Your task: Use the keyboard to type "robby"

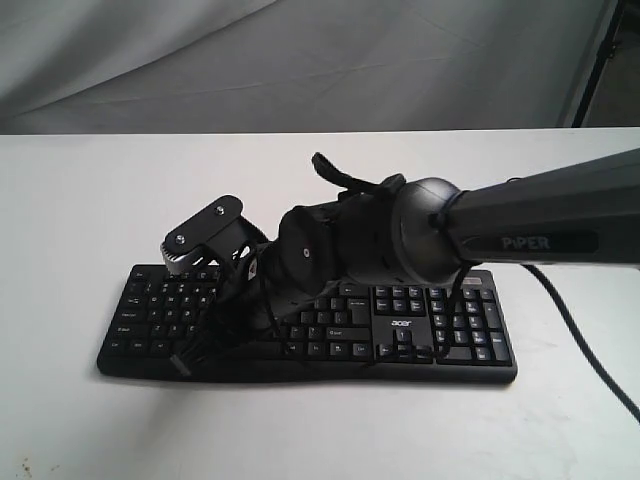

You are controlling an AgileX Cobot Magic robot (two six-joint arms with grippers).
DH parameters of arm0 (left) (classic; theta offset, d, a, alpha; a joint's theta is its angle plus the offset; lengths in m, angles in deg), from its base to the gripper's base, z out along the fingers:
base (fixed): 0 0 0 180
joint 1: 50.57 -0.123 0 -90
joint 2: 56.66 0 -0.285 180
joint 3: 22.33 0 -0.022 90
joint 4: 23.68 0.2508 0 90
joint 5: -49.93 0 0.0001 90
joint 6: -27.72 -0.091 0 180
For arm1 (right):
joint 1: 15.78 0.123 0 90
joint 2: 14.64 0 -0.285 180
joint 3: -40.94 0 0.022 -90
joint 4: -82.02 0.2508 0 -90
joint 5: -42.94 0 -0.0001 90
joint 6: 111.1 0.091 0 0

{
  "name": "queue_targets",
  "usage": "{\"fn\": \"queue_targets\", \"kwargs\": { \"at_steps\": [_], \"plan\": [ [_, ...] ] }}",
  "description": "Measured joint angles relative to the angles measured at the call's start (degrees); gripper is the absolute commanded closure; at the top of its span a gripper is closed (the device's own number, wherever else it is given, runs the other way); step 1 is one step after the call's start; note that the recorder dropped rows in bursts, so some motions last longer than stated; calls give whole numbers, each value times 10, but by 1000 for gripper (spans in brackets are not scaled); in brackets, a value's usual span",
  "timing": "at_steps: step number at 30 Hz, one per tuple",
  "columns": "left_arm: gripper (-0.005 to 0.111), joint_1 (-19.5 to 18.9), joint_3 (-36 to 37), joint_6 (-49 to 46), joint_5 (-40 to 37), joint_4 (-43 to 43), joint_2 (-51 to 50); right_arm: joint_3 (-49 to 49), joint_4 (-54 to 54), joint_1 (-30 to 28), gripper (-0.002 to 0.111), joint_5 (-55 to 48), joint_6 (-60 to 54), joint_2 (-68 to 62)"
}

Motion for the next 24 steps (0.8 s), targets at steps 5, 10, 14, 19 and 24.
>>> {"fn": "queue_targets", "kwargs": {
  "at_steps": [5, 10, 14, 19, 24],
  "plan": [
    [107, 0, 0, 0, 0, 0, 0, 0, 13, 1, 108, 12, -4, -2],
    [107, 0, 0, 0, 0, 0, 0, 0, 48, 1, 108, 12, -6, -2],
    [107, 0, 0, 0, 0, 0, 0, 0, 53, 1, 108, 12, -6, -2],
    [107, 0, 0, 0, 0, 0, 0, 0, 49, 1, 108, 18, -6, -7],
    [107, 0, 0, 0, 0, 0, 0, 0, 47, 1, 108, 23, -6, -27]
  ]
}}
